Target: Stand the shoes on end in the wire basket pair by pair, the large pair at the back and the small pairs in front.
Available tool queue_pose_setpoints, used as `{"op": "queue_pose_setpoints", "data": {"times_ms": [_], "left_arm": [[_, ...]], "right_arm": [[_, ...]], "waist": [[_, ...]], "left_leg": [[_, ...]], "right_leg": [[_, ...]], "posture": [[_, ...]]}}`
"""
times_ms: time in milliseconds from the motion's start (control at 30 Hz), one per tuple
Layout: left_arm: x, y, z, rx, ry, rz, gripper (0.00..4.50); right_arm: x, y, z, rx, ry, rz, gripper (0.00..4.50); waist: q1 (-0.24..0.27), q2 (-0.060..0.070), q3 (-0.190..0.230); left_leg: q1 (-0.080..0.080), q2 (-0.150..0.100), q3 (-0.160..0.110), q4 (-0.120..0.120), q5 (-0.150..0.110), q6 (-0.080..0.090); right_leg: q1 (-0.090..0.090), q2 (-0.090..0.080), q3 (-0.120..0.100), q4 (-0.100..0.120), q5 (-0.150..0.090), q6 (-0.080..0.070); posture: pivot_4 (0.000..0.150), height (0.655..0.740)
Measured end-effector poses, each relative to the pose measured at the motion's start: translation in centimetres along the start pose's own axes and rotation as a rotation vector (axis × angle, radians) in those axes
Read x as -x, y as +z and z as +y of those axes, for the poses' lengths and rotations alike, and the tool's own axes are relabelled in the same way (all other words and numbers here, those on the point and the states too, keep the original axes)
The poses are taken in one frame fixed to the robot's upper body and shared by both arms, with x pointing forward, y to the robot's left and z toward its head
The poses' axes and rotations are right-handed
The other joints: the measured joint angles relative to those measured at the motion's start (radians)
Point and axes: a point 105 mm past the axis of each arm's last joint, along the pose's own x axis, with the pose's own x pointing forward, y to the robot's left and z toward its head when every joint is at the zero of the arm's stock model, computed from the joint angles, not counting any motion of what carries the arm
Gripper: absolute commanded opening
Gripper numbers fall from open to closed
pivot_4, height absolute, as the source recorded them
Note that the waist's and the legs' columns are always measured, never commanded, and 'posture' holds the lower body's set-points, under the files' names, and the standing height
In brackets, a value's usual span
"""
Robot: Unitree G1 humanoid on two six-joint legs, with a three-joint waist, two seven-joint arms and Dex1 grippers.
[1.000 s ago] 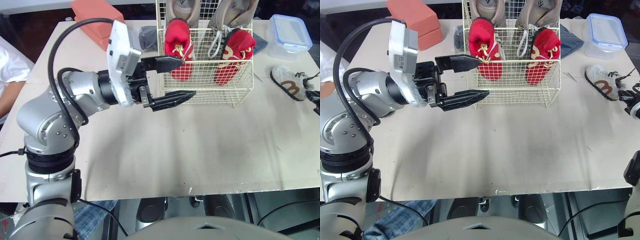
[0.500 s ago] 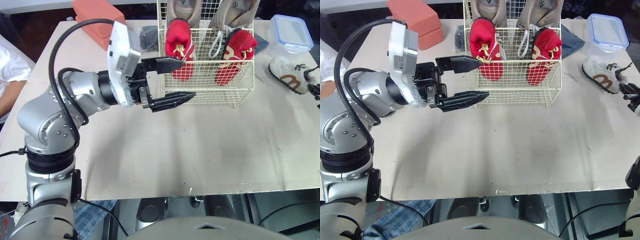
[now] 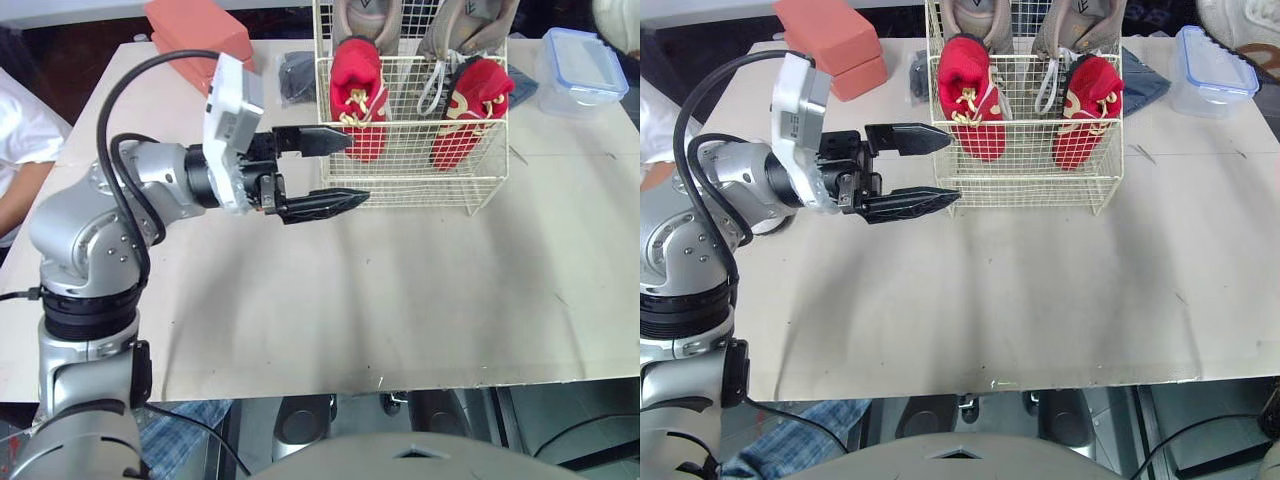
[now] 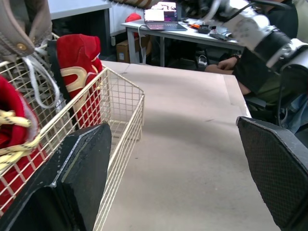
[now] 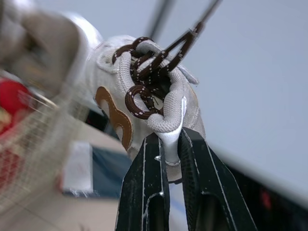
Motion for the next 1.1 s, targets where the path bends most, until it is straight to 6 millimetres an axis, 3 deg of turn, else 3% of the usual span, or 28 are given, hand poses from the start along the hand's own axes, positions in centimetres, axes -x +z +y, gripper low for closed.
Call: {"op": "queue_pose_setpoints", "data": {"times_ms": [33,133,200,300,500,767,1067,1100], "left_arm": [[0.2,0.0,0.1,-0.006,-0.006,0.002,4.5],[0.4,-0.2,0.4,-0.008,0.003,0.007,4.5],[0.6,-0.2,0.6,-0.004,0.0,0.011,4.5],[0.7,0.0,0.5,-0.015,-0.017,0.012,4.5],[0.8,-0.2,0.7,-0.023,-0.019,0.027,4.5],[-1.4,-2.8,0.6,-0.062,-0.08,0.156,4.5],[-1.6,-5.8,0.6,-0.003,-0.165,0.289,4.5],[-1.6,-5.8,0.5,0.001,-0.178,0.292,4.25]], "right_arm": [[-0.1,1.9,1.6,0.084,0.043,-0.053,0.02],[-0.3,3.4,3.7,0.156,0.124,-0.1,0.02],[-0.5,4.3,6.8,0.225,0.278,-0.124,0.02],[-0.9,4.9,10.8,0.309,0.525,-0.157,0.02],[-2.3,5.4,14.9,0.481,0.871,-0.312,0.02],[-4.9,5.7,19.1,0.7,1.144,-0.526,0.02],[-6.3,5.7,19.6,0.823,1.157,-0.606,0.02],[-6.3,5.7,19.6,0.829,1.152,-0.611,0.0]], "waist": [[0.001,0.0,0.0],[0.001,0.0,0.0],[0.0,0.0,0.0],[-0.001,0.0,0.0],[-0.001,0.0,0.0],[0.003,-0.001,0.001],[0.001,0.0,0.001],[0.001,0.0,0.001]], "left_leg": [[0.0,0.0,0.0,0.0,0.0,0.0],[0.0,0.0,0.0,0.0,0.0,0.0],[0.0,0.0,-0.001,0.0,0.0,0.0],[0.0,0.0,0.0,0.0,0.0,0.0],[0.0,0.0,-0.001,0.001,0.0,0.0],[-0.002,-0.001,-0.002,0.001,0.0,0.0],[-0.002,0.0,-0.002,0.001,0.0,0.0],[-0.002,0.0,-0.002,0.001,0.0,0.0]], "right_leg": [[0.0,0.0,0.0,0.0,0.0,0.0],[0.0,0.0,0.0,0.0,0.0,0.0],[0.0,0.0,0.0,0.0,0.0,0.0],[0.0,0.001,0.0,0.0,0.0,0.001],[0.0,0.001,0.0,0.0,0.0,0.0],[0.0,0.001,-0.003,-0.001,0.002,-0.003],[-0.001,0.001,-0.003,0.0,0.002,-0.003],[-0.001,0.0,-0.003,0.0,0.002,-0.003]], "posture": [[0.15,0.686],[0.15,0.686],[0.15,0.686],[0.15,0.686],[0.15,0.686],[0.15,0.686],[0.15,0.686],[0.15,0.686]]}}
